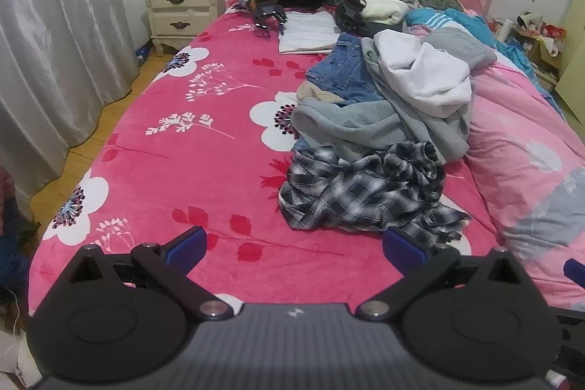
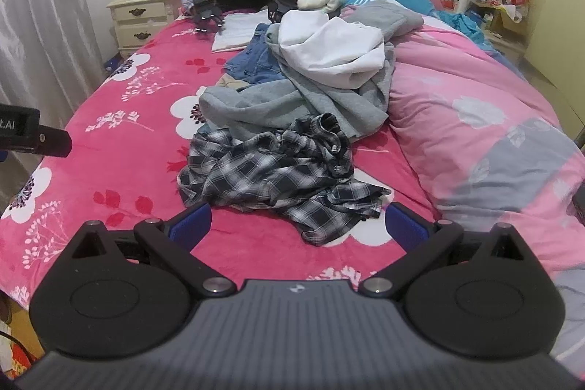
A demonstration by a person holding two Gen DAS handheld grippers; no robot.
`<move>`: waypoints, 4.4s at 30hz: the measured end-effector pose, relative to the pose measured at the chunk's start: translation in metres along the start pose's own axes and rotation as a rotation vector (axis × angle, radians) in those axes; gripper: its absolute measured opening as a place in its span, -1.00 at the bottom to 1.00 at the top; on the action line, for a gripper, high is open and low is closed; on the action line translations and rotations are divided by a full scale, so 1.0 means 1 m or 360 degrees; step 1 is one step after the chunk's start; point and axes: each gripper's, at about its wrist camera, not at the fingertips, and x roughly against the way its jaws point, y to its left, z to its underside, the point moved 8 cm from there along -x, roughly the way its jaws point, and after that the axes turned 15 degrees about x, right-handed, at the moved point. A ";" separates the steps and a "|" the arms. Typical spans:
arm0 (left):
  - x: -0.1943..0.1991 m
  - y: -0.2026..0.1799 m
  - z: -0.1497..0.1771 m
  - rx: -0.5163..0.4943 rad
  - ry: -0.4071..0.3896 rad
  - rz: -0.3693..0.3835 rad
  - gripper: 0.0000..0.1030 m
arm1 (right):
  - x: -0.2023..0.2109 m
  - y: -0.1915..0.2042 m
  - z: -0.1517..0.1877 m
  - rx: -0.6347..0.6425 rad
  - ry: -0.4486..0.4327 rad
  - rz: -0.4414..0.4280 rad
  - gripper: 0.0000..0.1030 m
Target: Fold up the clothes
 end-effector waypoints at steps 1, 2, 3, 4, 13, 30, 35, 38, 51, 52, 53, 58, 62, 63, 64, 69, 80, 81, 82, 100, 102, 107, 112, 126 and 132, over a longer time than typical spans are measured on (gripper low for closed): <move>0.000 -0.002 0.001 -0.0006 -0.0007 0.0003 0.99 | 0.000 -0.002 0.000 -0.0008 0.0001 0.0002 0.98; 0.001 -0.004 0.001 -0.0012 -0.0013 0.0005 0.99 | -0.001 -0.003 0.000 -0.0016 0.0003 0.0003 0.98; 0.001 -0.006 0.002 -0.0018 -0.0020 0.0008 0.99 | -0.001 -0.005 0.000 -0.0024 0.0004 0.0005 0.98; 0.001 -0.008 0.002 -0.0023 -0.0026 0.0010 0.99 | -0.002 -0.007 0.001 -0.0032 0.0006 0.0006 0.98; 0.005 -0.023 0.006 -0.0068 -0.0096 -0.0013 1.00 | -0.006 -0.018 0.003 -0.0062 -0.0004 0.0020 0.98; -0.009 -0.018 0.014 -0.0049 -0.0022 -0.0098 1.00 | -0.009 -0.018 0.004 -0.0038 0.0010 0.0006 0.98; -0.012 -0.015 0.014 -0.0036 -0.0002 -0.0114 1.00 | -0.011 -0.017 0.006 -0.0038 0.0026 0.0016 0.98; -0.014 -0.015 0.015 -0.0034 0.0009 -0.0122 1.00 | -0.013 -0.016 0.006 -0.0030 0.0034 0.0017 0.98; -0.015 -0.018 0.015 -0.0051 0.0013 -0.0160 1.00 | -0.016 -0.017 0.007 -0.0024 0.0053 0.0019 0.98; -0.015 -0.018 0.015 -0.0050 0.0014 -0.0161 1.00 | -0.016 -0.017 0.007 -0.0025 0.0055 0.0019 0.98; -0.015 -0.018 0.015 -0.0048 0.0014 -0.0164 1.00 | -0.017 -0.017 0.007 -0.0027 0.0056 0.0019 0.98; -0.015 -0.019 0.015 -0.0054 0.0010 -0.0176 1.00 | -0.018 -0.019 0.007 -0.0034 0.0057 0.0024 0.98; -0.016 -0.018 0.015 -0.0052 0.0014 -0.0184 1.00 | -0.018 -0.019 0.008 -0.0037 0.0059 0.0024 0.98; -0.017 -0.018 0.015 -0.0051 0.0015 -0.0186 1.00 | -0.019 -0.019 0.008 -0.0037 0.0060 0.0024 0.98; -0.017 -0.018 0.015 -0.0051 0.0015 -0.0188 1.00 | -0.019 -0.019 0.008 -0.0037 0.0060 0.0024 0.98; -0.019 -0.017 0.016 -0.0047 0.0021 -0.0193 1.00 | -0.019 -0.020 0.008 -0.0037 0.0063 0.0026 0.98; -0.021 -0.018 0.015 -0.0037 0.0026 -0.0204 1.00 | -0.022 -0.021 0.006 -0.0036 0.0065 0.0037 0.98; -0.022 -0.018 0.014 -0.0036 0.0028 -0.0204 1.00 | -0.022 -0.022 0.005 -0.0036 0.0065 0.0038 0.98; -0.022 -0.018 0.014 -0.0037 0.0030 -0.0204 1.00 | -0.022 -0.022 0.005 -0.0036 0.0064 0.0042 0.98; -0.044 -0.008 0.000 -0.0075 0.0099 -0.0107 1.00 | -0.026 -0.018 -0.001 -0.0113 0.0096 0.0141 0.98; -0.049 -0.007 -0.005 -0.0107 0.0085 -0.0074 1.00 | -0.026 -0.016 -0.004 -0.0149 0.0089 0.0145 0.98; -0.068 -0.010 -0.017 -0.0220 0.0057 0.0042 1.00 | -0.024 -0.013 -0.009 -0.0192 0.0045 0.0165 0.98; -0.103 -0.007 -0.027 -0.0220 0.0076 0.0067 1.00 | -0.026 -0.014 -0.011 -0.0157 0.0032 0.0147 0.98; -0.265 0.006 -0.009 0.0077 0.0082 0.0048 0.33 | -0.234 -0.047 -0.018 -0.0024 -0.0071 -0.0211 0.74; -0.323 -0.049 -0.002 -0.0284 0.0049 0.0211 0.05 | -0.336 -0.076 -0.048 0.0115 -0.0121 -0.0169 0.60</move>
